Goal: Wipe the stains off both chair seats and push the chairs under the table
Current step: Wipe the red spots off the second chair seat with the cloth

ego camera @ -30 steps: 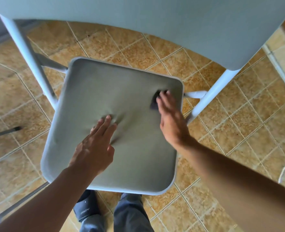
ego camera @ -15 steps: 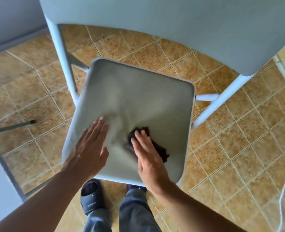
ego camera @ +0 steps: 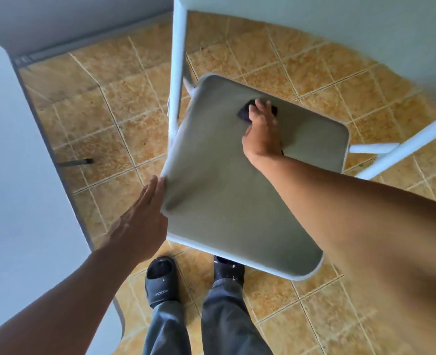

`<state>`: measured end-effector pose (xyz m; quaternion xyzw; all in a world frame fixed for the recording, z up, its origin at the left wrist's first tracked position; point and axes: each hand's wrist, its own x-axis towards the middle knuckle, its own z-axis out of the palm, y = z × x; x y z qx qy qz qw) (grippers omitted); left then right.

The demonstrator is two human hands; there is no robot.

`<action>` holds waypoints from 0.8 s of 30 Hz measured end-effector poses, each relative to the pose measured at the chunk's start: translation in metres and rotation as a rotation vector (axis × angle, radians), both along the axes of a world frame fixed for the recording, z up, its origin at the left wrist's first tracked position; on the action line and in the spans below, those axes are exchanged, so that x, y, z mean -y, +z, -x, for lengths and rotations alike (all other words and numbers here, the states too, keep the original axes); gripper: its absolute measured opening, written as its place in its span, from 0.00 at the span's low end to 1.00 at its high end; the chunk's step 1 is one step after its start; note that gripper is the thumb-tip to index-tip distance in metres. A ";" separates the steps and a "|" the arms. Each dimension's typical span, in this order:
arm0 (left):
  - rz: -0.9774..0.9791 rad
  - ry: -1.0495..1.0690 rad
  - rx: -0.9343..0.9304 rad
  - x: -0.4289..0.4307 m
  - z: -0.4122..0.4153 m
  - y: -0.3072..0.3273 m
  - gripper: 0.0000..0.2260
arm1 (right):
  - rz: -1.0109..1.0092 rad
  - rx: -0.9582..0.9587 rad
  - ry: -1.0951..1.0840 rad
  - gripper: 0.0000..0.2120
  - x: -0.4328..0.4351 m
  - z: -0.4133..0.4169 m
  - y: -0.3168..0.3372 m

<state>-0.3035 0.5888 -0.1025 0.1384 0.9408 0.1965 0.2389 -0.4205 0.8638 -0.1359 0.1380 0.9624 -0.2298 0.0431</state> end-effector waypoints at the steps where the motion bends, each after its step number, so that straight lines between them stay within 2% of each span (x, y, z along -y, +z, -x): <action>1: -0.007 0.003 0.009 0.003 0.001 0.001 0.31 | 0.020 -0.003 0.054 0.26 0.016 0.000 0.003; 3: -0.013 0.022 0.044 0.008 0.003 0.004 0.31 | 0.048 -0.036 0.264 0.25 0.053 -0.028 0.002; 7: -0.021 0.033 0.104 0.018 0.001 0.008 0.32 | 0.138 -0.033 0.556 0.25 0.103 -0.153 0.004; 10: -0.018 0.036 0.155 0.022 0.000 0.009 0.34 | 0.162 0.038 0.767 0.26 0.096 -0.219 0.017; 12: -0.016 0.048 0.180 0.024 0.001 0.010 0.34 | 0.182 0.039 0.799 0.27 0.076 -0.227 0.020; 14: -0.016 0.052 0.194 0.024 0.001 0.010 0.34 | 0.173 0.011 0.667 0.26 0.056 -0.206 0.015; 17: -0.015 0.040 0.206 0.025 -0.001 0.013 0.34 | 0.107 -0.060 0.324 0.22 0.040 -0.138 -0.001; 20: -0.027 0.030 0.208 0.028 -0.006 0.018 0.34 | 0.041 -0.013 0.098 0.24 0.055 -0.062 0.000; 22: -0.031 0.044 0.202 0.032 -0.009 0.020 0.34 | 0.046 0.007 -0.010 0.24 0.084 -0.041 0.003; 24: -0.048 0.088 0.165 0.037 -0.012 0.021 0.36 | 0.069 -0.014 0.001 0.26 0.121 -0.056 0.006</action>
